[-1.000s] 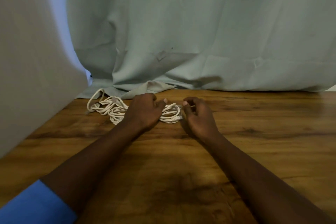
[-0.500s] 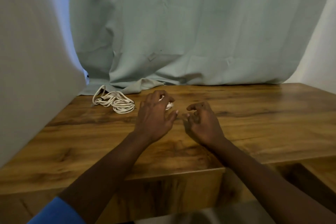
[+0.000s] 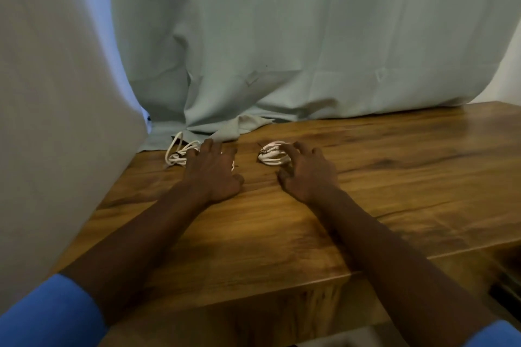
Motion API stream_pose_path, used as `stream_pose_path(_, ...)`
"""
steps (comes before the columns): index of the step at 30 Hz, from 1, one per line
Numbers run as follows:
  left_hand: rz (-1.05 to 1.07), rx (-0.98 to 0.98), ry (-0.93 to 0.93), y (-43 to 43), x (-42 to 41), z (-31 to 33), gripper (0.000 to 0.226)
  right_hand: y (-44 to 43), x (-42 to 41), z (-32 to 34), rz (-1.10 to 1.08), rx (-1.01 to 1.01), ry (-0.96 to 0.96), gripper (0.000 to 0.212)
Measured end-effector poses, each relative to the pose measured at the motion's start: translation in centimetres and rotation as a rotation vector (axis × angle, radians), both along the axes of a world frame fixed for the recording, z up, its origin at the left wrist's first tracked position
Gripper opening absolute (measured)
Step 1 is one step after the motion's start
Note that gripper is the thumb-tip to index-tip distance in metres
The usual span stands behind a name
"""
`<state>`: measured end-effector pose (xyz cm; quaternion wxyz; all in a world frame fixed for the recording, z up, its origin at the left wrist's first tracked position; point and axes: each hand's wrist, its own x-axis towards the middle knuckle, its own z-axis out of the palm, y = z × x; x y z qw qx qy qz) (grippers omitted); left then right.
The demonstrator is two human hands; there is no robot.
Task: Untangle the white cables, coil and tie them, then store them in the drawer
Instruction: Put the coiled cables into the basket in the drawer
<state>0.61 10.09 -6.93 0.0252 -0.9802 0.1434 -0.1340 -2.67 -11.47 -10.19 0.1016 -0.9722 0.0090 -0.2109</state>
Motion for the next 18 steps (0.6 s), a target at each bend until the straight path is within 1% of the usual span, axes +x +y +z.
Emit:
stream_pose_path(2, -0.058, 0.036, -0.074, 0.3, -0.3, 0.1, 0.056, -0.1, 0.2, -0.1, -0.018, 0.004, -0.05, 0.055)
stream_pose_path(4, -0.11, 0.008, -0.087, 0.6, -0.5, 0.6, 0.037, 0.0, 0.3, 0.1, -0.003, -0.012, -0.088, 0.049)
stream_pose_path(7, -0.142, 0.013, -0.032, 0.9, -0.8, 1.1, 0.037, 0.2, 0.2, 0.6, 0.058, -0.081, -0.086, 0.04)
stream_pose_path(9, -0.184, 0.03, -0.035, 0.9, -1.0, 1.1, 0.026, 0.1, 0.2, 1.1, 0.101, -0.123, -0.054, 0.035)
stream_pose_path(10, -0.198, 0.016, -0.041, 1.0, -1.2, 1.0, 0.018, 0.1, 0.3, 1.4, 0.12, -0.139, -0.03, 0.033)
stream_pose_path(11, -0.205, -0.014, -0.042, 1.0, -1.4, 0.9, 0.016, 0.0, 0.4, 1.8, 0.135, -0.153, -0.007, 0.031)
stream_pose_path(12, -0.222, -0.06, -0.057, 1.0, -1.7, 0.9, 0.022, -0.1, 0.5, 2.2, 0.142, -0.171, 0.006, 0.03)
stream_pose_path(14, -0.25, -0.145, -0.096, 0.9, -2.7, 0.9, 0.042, -0.5, 0.6, 2.7, 0.138, -0.213, 0.012, 0.028)
stream_pose_path(15, -0.269, -0.175, -0.115, 0.8, -3.3, 1.1, 0.047, -0.6, 0.4, 2.8, 0.132, -0.226, 0.006, 0.028)
stream_pose_path(18, -0.374, -0.286, -0.148, -0.8, -5.2, 1.9, 0.048, -1.9, -1.2, 2.6, 0.113, -0.169, -0.026, 0.031)
